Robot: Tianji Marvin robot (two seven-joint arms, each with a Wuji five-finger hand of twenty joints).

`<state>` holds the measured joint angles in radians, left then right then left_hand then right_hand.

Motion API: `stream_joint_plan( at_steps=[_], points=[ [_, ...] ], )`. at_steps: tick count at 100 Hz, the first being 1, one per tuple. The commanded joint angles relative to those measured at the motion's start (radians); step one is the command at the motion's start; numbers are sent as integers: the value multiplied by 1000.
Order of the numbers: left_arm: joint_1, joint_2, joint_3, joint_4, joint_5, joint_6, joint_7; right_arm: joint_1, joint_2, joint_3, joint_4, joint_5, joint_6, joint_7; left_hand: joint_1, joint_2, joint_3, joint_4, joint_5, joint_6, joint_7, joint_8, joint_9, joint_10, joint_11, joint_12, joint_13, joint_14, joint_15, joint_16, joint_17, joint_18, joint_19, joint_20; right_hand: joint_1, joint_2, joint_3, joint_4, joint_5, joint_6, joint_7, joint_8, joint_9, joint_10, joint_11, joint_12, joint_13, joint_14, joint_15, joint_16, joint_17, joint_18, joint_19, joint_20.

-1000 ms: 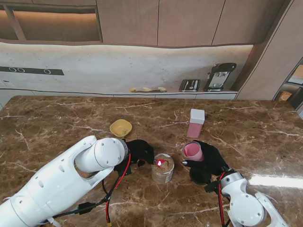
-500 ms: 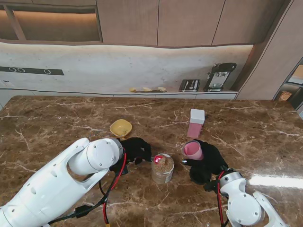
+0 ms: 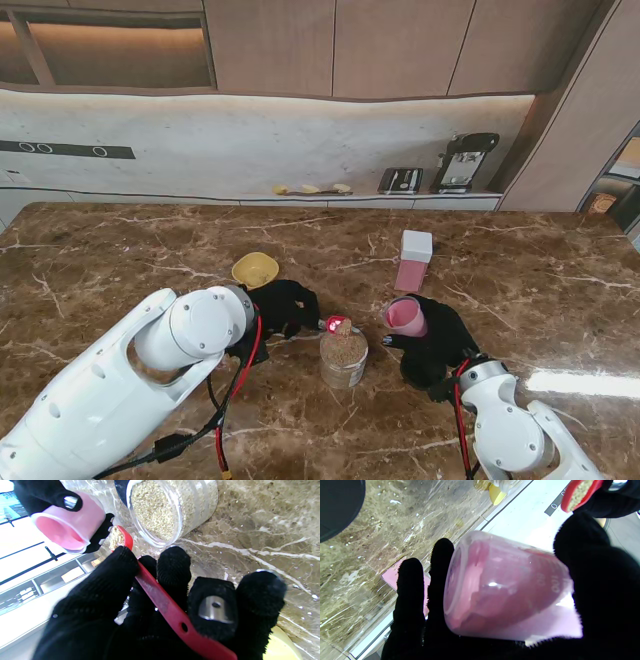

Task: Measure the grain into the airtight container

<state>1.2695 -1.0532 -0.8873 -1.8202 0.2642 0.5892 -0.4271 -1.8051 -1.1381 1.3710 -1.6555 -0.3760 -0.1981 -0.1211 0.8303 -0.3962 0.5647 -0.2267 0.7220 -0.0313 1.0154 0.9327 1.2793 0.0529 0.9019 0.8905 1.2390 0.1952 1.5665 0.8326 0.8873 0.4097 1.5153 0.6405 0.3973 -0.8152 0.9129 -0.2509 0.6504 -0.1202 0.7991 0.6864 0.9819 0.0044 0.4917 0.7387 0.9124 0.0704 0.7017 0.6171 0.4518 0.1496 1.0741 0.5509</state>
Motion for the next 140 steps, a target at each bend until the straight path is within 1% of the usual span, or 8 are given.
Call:
stream_joint_plan(
  at_steps=[1, 24, 39, 74, 97, 112, 127, 140],
  points=[
    [-2, -7, -2, -17, -8, 10, 6, -2, -5, -4, 17, 6, 6, 11, 86, 44, 13, 22, 10, -78, 36, 34, 40, -18, 33, 17, 31, -22, 92, 7, 9, 28, 73, 17, 145, 178, 166, -37, 100, -129, 110, -3, 66, -66, 37, 24, 32, -49, 37, -3, 10, -15, 33, 1],
    [-26, -21, 0, -40, -46, 33, 33, 5, -6, -11, 33, -2, 0, 2, 88, 44, 11, 23, 11, -75, 36, 34, 40, -17, 32, 17, 31, -22, 92, 7, 10, 28, 73, 17, 145, 177, 168, -38, 99, -127, 110, -3, 67, -64, 38, 24, 33, -48, 39, -3, 9, -14, 39, 2],
    [-57, -33, 21, -36, -65, 46, 54, 7, -7, -16, 38, -6, -10, -6, 89, 45, 9, 23, 11, -73, 36, 34, 40, -16, 32, 16, 31, -21, 93, 8, 11, 31, 73, 18, 146, 177, 168, -38, 100, -128, 111, -4, 68, -64, 39, 25, 34, -47, 42, -2, 10, -14, 42, 2],
    [-139, -66, 106, 26, -97, 49, 98, 6, -8, -27, 36, 2, -28, -10, 89, 45, 10, 23, 11, -73, 35, 34, 43, -15, 32, 16, 31, -20, 93, 9, 13, 32, 73, 18, 144, 173, 172, -38, 102, -128, 112, -4, 69, -63, 40, 25, 34, -47, 46, -2, 10, -15, 44, 2],
    [-172, -88, 149, 64, -113, 41, 130, 9, -8, -37, 38, 7, -39, -11, 88, 45, 8, 23, 10, -72, 36, 34, 41, -15, 32, 16, 31, -19, 93, 9, 11, 34, 73, 19, 143, 170, 174, -39, 103, -127, 113, -3, 70, -63, 40, 25, 34, -48, 46, -3, 9, -14, 44, 1],
    [-191, -94, 176, 77, -99, 29, 136, 10, -8, -39, 38, 10, -40, -10, 89, 45, 8, 23, 9, -75, 36, 35, 40, -18, 33, 16, 31, -21, 94, 9, 12, 31, 74, 19, 143, 171, 174, -39, 104, -126, 114, -3, 69, -62, 40, 25, 33, -47, 46, -3, 8, -13, 43, 0],
    [-208, -92, 202, 78, -62, 11, 134, 10, -9, -40, 38, 14, -40, -10, 89, 45, 7, 23, 9, -77, 36, 35, 40, -18, 33, 17, 31, -22, 93, 9, 12, 31, 74, 19, 143, 169, 175, -39, 103, -127, 114, -2, 70, -62, 40, 25, 33, -46, 47, -2, 8, -13, 43, 0],
    [-219, -84, 229, 75, 10, -28, 125, 10, -10, -41, 37, 18, -40, -11, 86, 47, 7, 23, 9, -83, 37, 35, 40, -24, 33, 17, 31, -27, 93, 9, 14, 28, 74, 19, 142, 168, 175, -39, 101, -126, 113, -2, 68, -61, 40, 25, 33, -47, 47, -3, 8, -13, 43, -1]
  ],
)
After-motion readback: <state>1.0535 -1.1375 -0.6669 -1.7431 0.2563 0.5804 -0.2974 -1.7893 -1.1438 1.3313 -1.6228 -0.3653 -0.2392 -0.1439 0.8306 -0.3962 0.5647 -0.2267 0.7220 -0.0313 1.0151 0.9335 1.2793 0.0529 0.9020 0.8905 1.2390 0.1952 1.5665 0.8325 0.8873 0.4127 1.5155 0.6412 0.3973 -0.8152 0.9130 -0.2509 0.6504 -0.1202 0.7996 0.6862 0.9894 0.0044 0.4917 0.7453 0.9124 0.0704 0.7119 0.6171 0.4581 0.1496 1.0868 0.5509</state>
